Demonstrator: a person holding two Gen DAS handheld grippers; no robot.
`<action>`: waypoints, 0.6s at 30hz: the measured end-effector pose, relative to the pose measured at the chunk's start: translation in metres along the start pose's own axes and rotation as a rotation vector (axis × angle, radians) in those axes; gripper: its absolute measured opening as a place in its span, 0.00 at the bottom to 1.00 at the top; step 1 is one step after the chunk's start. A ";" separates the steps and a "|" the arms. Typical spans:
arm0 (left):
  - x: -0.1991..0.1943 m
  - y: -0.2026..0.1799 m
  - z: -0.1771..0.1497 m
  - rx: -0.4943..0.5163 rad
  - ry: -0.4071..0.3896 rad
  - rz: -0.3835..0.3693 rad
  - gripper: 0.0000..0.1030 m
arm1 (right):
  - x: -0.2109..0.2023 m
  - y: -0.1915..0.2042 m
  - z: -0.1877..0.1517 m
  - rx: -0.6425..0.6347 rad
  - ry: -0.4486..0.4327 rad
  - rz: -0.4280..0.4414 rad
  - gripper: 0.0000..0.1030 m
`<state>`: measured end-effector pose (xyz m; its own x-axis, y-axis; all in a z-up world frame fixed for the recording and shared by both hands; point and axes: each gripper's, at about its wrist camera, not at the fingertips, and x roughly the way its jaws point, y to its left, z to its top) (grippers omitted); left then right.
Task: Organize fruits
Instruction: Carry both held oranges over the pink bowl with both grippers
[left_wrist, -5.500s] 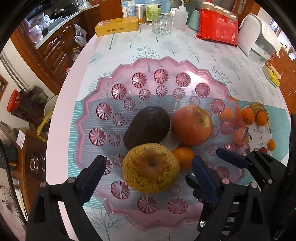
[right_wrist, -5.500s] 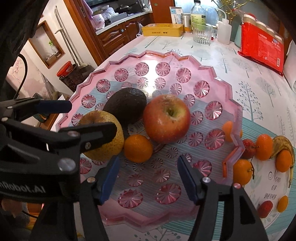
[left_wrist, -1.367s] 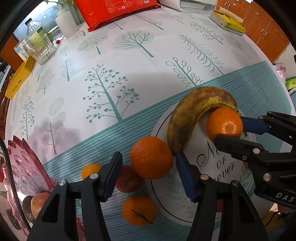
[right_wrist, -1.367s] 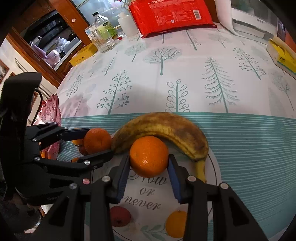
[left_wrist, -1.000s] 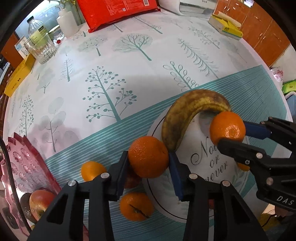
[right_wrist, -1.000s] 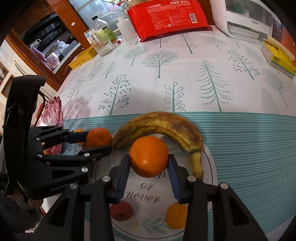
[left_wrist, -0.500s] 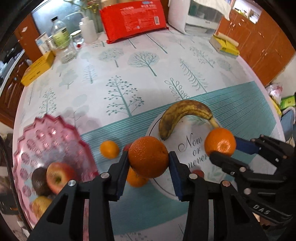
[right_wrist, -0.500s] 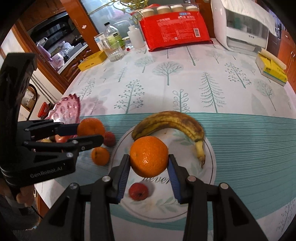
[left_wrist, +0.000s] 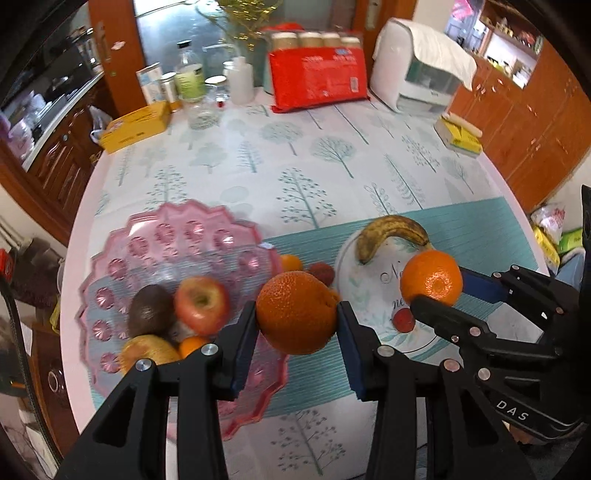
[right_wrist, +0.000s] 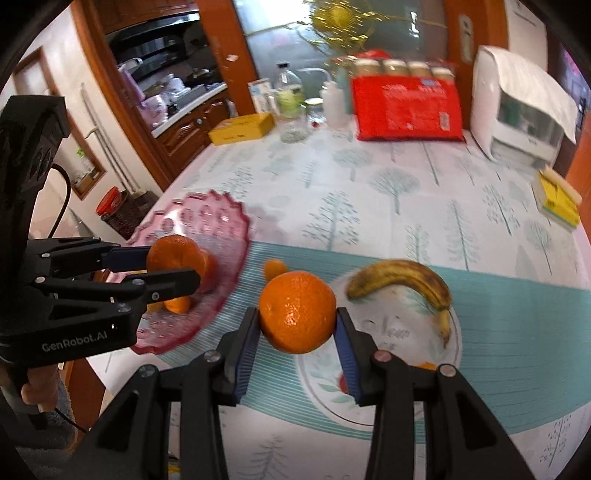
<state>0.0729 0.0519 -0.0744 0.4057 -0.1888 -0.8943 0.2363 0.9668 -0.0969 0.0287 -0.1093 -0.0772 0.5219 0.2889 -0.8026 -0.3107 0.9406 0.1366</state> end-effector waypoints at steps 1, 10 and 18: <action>-0.004 0.006 -0.001 -0.007 -0.006 0.001 0.40 | 0.000 0.006 0.003 -0.007 -0.003 0.005 0.40; -0.033 0.081 -0.010 -0.086 -0.045 0.038 0.40 | 0.005 0.064 0.028 -0.068 -0.033 0.026 0.40; -0.027 0.144 -0.011 -0.129 -0.032 0.066 0.40 | 0.029 0.105 0.045 -0.063 -0.031 0.028 0.40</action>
<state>0.0864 0.1977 -0.0683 0.4449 -0.1272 -0.8865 0.0932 0.9911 -0.0954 0.0474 0.0060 -0.0601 0.5362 0.3216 -0.7804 -0.3747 0.9192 0.1213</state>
